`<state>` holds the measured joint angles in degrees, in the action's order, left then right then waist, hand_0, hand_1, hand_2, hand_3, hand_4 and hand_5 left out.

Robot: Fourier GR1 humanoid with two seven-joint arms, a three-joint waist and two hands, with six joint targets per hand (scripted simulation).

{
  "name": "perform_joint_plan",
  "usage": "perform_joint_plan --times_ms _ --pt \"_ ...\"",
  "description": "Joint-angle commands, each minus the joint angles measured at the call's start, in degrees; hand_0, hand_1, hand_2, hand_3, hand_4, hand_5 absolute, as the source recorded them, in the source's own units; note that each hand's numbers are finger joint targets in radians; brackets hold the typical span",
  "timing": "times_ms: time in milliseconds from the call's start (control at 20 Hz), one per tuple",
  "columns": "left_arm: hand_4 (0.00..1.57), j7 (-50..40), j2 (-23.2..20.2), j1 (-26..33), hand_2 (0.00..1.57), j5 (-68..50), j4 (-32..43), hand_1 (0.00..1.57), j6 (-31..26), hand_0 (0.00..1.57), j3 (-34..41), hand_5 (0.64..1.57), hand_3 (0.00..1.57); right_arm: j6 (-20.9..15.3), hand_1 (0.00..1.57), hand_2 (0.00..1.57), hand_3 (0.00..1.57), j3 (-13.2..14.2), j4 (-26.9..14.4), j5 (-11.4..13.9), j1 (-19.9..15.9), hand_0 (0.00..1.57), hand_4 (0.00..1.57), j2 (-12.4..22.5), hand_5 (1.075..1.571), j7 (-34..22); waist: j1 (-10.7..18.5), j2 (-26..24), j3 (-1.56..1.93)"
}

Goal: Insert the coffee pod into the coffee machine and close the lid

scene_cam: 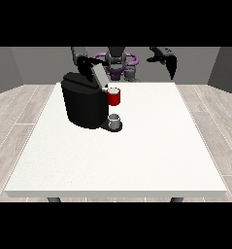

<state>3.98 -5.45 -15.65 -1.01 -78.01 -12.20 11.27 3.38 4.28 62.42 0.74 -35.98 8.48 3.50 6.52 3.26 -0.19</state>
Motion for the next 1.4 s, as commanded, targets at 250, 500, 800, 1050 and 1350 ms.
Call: perform_joint_plan --times_ms 250,500,800,1050,1350 --pt "0.0 -1.98 0.61 2.49 0.0 0.46 -2.2 0.0 1.66 0.0 -2.36 1.571 0.0 1.29 0.0 0.0 0.0 -0.46 -3.84 1.11 -0.49 0.0 0.0 -0.18 1.571 1.12 0.78 -1.44 0.2" --pt "0.14 2.76 -0.47 -0.1 0.0 0.42 1.97 0.0 2.44 0.0 -0.89 1.571 0.0 0.56 0.0 0.0 0.0 -1.44 -4.04 2.68 -6.93 0.0 0.15 -0.91 1.571 -0.33 0.15 2.0 0.18" --pt "0.12 2.73 -1.45 -0.8 0.0 -1.5 1.93 0.0 0.11 0.0 -0.87 1.571 0.0 -1.57 0.0 0.0 0.0 -2.27 -5.63 6.05 -11.53 0.0 0.17 -1.06 1.571 0.53 2.68 3.97 0.18" --pt "0.0 0.47 -0.16 -1.22 0.0 -0.69 1.53 0.0 1.85 0.0 -2.45 1.571 0.0 -2.01 0.0 0.0 0.0 -3.44 -6.48 7.51 -14.58 0.0 0.11 -2.62 1.571 -4.04 2.0 1.67 0.17" --pt "0.2 2.82 0.46 0.2 0.0 0.0 -0.74 0.0 2.32 0.0 -3.85 1.571 0.0 -1.42 0.0 0.0 0.0 -3.18 -5.73 6.65 -13.25 0.0 0.03 -4.71 1.571 -0.22 1.52 -0.31 0.18"
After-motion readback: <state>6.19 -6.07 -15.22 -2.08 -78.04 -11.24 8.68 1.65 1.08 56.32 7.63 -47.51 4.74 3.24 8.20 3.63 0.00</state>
